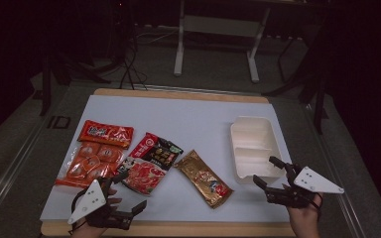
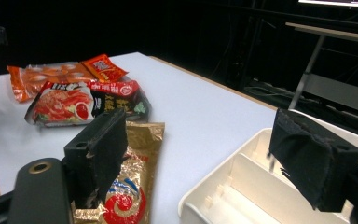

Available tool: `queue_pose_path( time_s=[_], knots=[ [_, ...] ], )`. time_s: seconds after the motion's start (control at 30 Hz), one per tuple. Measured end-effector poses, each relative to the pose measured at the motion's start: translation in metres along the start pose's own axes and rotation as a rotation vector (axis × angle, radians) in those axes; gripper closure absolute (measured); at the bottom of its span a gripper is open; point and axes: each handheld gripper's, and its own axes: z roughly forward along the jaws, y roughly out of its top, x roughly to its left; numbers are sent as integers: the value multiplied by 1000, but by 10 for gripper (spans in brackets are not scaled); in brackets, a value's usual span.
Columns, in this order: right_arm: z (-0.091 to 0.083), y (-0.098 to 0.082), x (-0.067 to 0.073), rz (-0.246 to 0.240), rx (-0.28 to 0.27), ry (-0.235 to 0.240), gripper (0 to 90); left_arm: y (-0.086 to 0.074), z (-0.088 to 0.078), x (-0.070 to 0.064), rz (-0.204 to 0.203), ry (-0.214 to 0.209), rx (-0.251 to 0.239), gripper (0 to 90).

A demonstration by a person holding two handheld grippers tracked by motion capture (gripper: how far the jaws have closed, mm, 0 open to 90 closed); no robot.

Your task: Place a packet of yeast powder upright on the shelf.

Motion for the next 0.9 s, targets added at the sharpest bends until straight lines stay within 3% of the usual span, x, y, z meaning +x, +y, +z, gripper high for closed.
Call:
queue_pose_path(
  time_s=[0.47,0.7,0.9],
  knots=[
    [-1,12,8,-23,5,43,147,-3,3,0,47,1,19,33],
    [4,21,7,-33,31,59,117,-2,3,1,27,-4,-8,34],
    [13,34,0,24,40,94,112,-4,3,2,18,-10,0,34]
  ],
)
